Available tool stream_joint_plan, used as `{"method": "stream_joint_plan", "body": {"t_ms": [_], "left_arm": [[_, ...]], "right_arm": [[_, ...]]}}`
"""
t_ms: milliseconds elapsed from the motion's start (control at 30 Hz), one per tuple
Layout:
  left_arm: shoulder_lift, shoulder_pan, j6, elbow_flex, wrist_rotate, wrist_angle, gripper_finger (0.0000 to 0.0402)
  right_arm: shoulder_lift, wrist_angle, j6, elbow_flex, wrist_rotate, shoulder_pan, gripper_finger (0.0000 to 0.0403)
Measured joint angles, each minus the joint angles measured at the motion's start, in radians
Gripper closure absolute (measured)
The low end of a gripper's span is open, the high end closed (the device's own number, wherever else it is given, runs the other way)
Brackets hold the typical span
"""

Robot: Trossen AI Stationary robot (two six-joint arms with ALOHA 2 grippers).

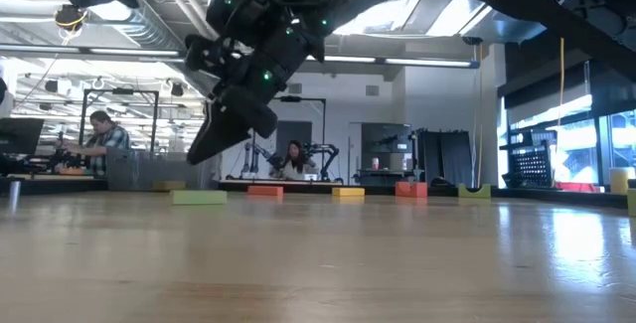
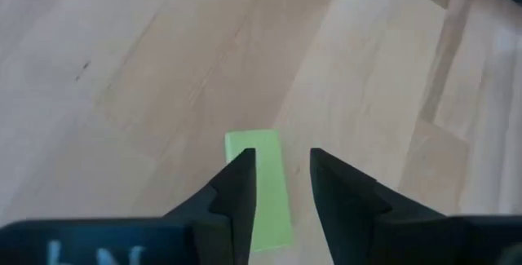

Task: Sort & place blocks by color
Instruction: Put the bottom left green block into the transparent bin

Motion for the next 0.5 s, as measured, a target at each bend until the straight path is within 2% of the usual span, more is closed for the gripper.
{"method": "stream_joint_plan", "body": {"t_ms": [133,300,500], "left_arm": [[0.000,0.000,-0.043,0.000,0.029,-0.037,0.0259],[0.000,0.000,-0.051,0.000,0.031,-0.053,0.0259],[0.000,0.000,-0.051,0.000,0.030,-0.053,0.0259]], "right_arm": [[-0.002,-0.036,0.022,0.007,0.009,0.000,0.0289],[-0.002,-0.034,0.057,0.007,0.102,0.000,0.0289],[-0.002,-0.042,0.111,0.007,0.104,-0.002,0.0289]]}}
